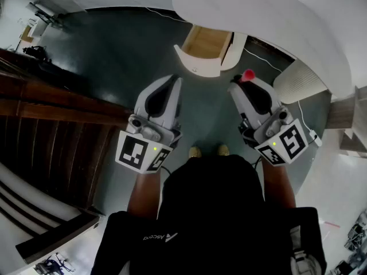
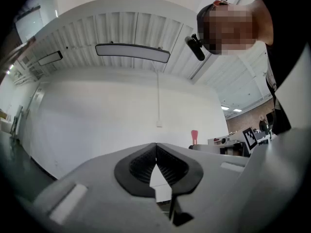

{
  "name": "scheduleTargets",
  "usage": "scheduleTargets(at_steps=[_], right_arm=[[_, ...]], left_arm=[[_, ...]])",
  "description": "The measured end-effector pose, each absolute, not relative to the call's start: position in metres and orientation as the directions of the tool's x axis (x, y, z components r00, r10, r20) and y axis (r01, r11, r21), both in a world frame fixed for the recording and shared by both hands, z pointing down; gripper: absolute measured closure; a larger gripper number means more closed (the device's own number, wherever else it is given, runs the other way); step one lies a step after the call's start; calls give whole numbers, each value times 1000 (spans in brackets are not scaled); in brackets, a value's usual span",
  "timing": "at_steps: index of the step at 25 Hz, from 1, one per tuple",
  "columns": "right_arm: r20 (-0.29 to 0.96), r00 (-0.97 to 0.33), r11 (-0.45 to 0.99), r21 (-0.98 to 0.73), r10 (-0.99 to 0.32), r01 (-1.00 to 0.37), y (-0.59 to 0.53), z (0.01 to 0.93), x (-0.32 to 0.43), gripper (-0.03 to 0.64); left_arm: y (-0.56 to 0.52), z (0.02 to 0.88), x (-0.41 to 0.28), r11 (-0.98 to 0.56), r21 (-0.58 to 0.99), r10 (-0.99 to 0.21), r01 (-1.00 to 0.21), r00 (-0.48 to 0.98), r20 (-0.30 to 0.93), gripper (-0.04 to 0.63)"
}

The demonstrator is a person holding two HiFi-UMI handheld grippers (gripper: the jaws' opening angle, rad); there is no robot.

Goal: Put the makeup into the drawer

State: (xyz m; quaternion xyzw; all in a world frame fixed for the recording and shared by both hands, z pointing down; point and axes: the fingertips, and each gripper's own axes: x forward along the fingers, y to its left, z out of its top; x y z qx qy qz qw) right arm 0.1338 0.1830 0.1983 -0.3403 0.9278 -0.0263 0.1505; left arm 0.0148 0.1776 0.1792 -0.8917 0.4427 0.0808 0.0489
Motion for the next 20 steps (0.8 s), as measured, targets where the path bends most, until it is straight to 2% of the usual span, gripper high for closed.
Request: scheduleTargets(at_steps=[20], right_arm=[[-217, -773, 802, -109, -596, -587, 150, 209, 186, 568]], left_arm=[[155, 183, 69, -543, -73, -817, -837, 546, -186, 584]])
